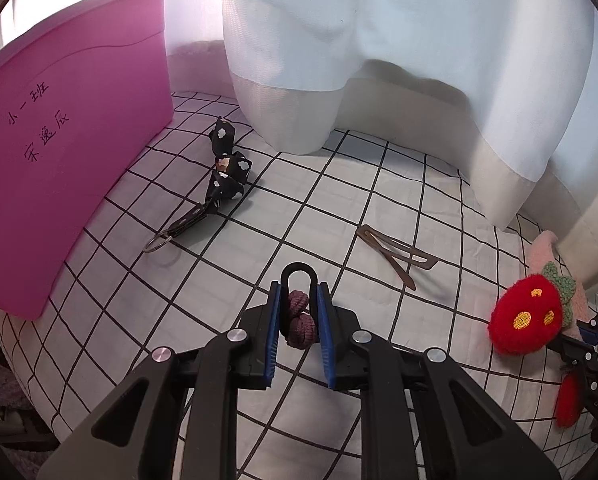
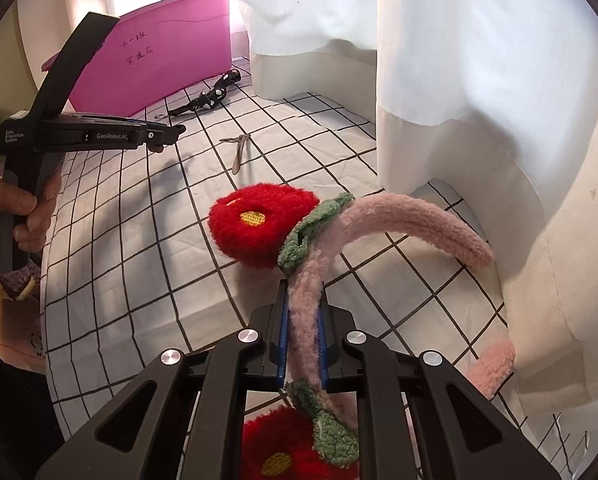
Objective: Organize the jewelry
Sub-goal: 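Grasp the pink hair tie with left tool while right tool grasps strawberry headband, then carry the hair tie and strawberry headband over the pink tub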
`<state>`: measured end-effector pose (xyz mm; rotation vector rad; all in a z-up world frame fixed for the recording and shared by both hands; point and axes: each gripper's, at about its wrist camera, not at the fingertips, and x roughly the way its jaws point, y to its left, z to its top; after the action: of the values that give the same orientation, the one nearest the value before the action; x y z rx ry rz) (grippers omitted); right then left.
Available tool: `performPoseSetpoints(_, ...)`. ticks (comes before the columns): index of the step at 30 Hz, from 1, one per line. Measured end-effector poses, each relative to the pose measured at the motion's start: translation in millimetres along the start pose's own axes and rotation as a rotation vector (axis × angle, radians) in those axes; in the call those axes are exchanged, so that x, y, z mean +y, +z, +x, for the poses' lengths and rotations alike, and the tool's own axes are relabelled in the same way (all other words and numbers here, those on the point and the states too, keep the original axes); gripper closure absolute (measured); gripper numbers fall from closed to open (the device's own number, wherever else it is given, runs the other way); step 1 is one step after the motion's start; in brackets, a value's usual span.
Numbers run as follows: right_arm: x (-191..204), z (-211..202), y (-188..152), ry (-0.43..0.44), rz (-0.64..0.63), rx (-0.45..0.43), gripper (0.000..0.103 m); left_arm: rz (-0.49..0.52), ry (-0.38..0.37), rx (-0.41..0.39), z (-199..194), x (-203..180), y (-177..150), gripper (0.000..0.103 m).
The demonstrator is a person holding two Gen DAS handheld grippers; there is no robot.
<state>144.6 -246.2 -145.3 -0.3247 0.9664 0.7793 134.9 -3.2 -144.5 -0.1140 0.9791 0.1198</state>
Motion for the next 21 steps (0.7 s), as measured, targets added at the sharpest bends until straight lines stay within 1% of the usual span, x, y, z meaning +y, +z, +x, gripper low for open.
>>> performPoseSetpoints(13, 27.4, -48.5, 21.8, 0.027, 0.103, -0.116, 0.092, -0.022, -0.009, -0.075, -70.9, 15.6, 2.6, 0.085)
performPoseSetpoints(18, 42.5, -68.0, 28.0, 0.037, 0.117, -0.156, 0.092, -0.032, -0.010, -0.104, -95.6, 23.3, 0.1, 0.085)
performPoseSetpoints(21, 52.0, -74.1, 31.1, 0.041, 0.127, -0.166, 0.092, -0.043, -0.007, -0.117, -109.7, 29.1, -3.1, 0.085)
